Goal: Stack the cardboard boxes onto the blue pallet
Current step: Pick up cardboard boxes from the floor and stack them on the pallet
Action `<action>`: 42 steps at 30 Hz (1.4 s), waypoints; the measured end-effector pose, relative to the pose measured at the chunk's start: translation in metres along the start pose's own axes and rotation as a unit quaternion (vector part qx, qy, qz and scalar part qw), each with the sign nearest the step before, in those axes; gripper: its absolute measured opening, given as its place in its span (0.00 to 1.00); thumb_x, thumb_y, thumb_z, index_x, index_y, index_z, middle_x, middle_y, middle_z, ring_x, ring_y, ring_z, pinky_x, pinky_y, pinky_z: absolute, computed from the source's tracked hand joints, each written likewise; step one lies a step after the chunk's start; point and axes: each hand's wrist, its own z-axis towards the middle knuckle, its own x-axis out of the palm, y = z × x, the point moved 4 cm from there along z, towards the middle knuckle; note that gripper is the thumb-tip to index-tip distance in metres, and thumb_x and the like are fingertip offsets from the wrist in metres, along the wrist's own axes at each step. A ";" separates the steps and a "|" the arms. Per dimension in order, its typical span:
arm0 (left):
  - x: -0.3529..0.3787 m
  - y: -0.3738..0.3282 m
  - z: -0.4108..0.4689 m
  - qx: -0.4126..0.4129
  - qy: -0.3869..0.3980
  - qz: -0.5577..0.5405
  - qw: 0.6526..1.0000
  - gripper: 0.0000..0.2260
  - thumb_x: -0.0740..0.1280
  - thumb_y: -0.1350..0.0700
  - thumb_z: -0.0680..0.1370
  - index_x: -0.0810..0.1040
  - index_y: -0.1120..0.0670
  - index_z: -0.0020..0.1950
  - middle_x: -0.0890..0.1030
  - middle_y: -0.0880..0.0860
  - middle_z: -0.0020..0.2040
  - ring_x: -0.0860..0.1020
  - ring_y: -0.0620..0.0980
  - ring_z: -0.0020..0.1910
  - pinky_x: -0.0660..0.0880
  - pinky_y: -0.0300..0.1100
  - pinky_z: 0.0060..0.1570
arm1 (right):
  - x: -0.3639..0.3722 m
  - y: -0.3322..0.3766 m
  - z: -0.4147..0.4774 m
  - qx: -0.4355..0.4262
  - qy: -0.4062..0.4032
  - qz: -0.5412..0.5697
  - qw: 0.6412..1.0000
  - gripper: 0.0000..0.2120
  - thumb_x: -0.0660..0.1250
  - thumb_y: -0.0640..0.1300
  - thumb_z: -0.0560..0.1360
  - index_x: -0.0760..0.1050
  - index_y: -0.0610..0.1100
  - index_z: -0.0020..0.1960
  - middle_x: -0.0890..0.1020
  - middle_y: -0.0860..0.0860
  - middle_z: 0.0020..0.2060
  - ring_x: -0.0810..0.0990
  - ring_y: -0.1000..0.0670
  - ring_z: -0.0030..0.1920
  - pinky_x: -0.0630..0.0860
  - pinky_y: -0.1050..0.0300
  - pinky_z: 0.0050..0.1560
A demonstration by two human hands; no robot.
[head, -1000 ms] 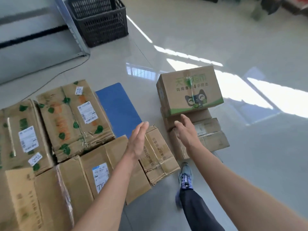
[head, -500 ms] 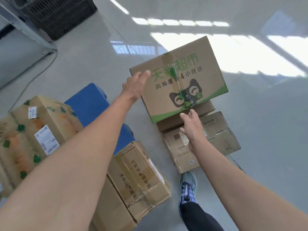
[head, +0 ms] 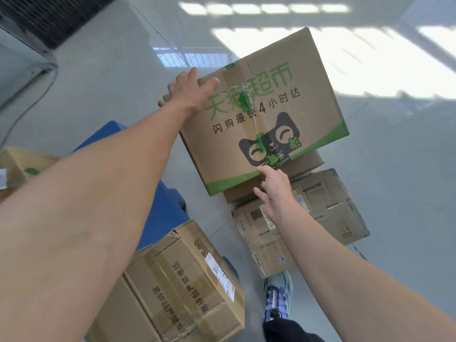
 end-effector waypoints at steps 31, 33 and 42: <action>-0.135 0.169 -0.263 -0.042 -0.062 -0.380 0.922 0.31 0.55 0.29 0.79 0.69 0.44 0.76 0.73 0.37 0.67 0.66 0.43 0.69 0.61 0.35 0.64 | 0.077 0.054 -0.219 -0.227 0.099 -0.128 0.960 0.38 0.71 0.50 0.72 0.61 0.55 0.80 0.82 0.52 0.64 0.81 0.46 0.61 0.78 0.42 0.59; -0.146 0.198 -0.297 -0.047 -0.059 -0.399 0.914 0.35 0.55 0.28 0.78 0.65 0.45 0.80 0.67 0.44 0.79 0.64 0.46 0.77 0.60 0.48 0.76 | 0.093 0.041 -0.248 -0.236 0.113 -0.155 0.953 0.36 0.71 0.50 0.72 0.63 0.57 0.78 0.82 0.51 0.64 0.80 0.43 0.62 0.78 0.38 0.60; -0.173 0.342 -0.449 -0.094 -0.106 -0.462 0.876 0.39 0.54 0.26 0.77 0.59 0.44 0.84 0.60 0.47 0.83 0.59 0.48 0.80 0.56 0.53 0.75 | 0.165 -0.061 -0.355 -0.254 0.171 -0.238 0.922 0.32 0.71 0.48 0.68 0.71 0.58 0.71 0.81 0.46 0.63 0.78 0.36 0.66 0.73 0.29 0.67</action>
